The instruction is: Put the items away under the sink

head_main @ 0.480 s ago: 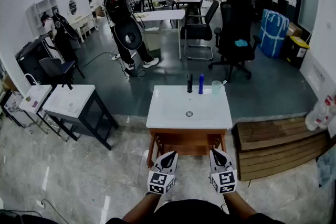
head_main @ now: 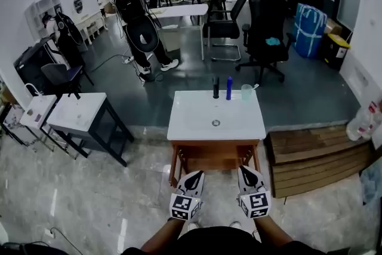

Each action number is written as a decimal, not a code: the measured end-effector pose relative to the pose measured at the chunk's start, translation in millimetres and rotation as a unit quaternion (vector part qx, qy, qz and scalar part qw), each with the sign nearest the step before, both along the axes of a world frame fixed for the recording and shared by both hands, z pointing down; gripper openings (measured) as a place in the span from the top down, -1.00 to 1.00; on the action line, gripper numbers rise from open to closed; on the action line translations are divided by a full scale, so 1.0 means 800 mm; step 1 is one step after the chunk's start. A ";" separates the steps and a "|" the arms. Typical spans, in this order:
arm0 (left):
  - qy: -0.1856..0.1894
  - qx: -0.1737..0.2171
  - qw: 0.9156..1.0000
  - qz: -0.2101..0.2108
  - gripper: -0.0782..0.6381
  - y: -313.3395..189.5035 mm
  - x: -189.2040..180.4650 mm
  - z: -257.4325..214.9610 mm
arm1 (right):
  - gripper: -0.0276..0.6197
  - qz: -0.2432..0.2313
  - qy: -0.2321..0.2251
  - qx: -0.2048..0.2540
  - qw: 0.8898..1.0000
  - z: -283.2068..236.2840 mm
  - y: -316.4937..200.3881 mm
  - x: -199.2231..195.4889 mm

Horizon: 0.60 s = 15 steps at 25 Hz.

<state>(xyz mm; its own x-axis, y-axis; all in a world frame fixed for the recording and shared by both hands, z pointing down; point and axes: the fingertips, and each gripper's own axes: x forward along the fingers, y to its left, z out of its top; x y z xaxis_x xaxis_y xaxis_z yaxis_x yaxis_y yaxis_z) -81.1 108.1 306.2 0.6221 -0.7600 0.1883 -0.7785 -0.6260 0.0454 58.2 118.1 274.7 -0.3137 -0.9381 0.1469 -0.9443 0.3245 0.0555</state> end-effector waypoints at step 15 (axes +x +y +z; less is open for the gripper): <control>0.000 0.007 0.998 0.059 0.73 -0.020 -0.041 0.002 | 0.86 0.074 -0.027 -0.017 0.997 0.017 -0.002 -0.027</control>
<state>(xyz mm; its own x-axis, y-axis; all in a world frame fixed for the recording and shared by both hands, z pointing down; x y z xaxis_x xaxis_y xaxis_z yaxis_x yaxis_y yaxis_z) -114.2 91.8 307.7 0.7076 -0.6840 0.1777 -0.6992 -0.7140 0.0361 36.2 116.5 288.3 -0.1805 -0.9694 0.1664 -0.9832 0.1822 -0.0053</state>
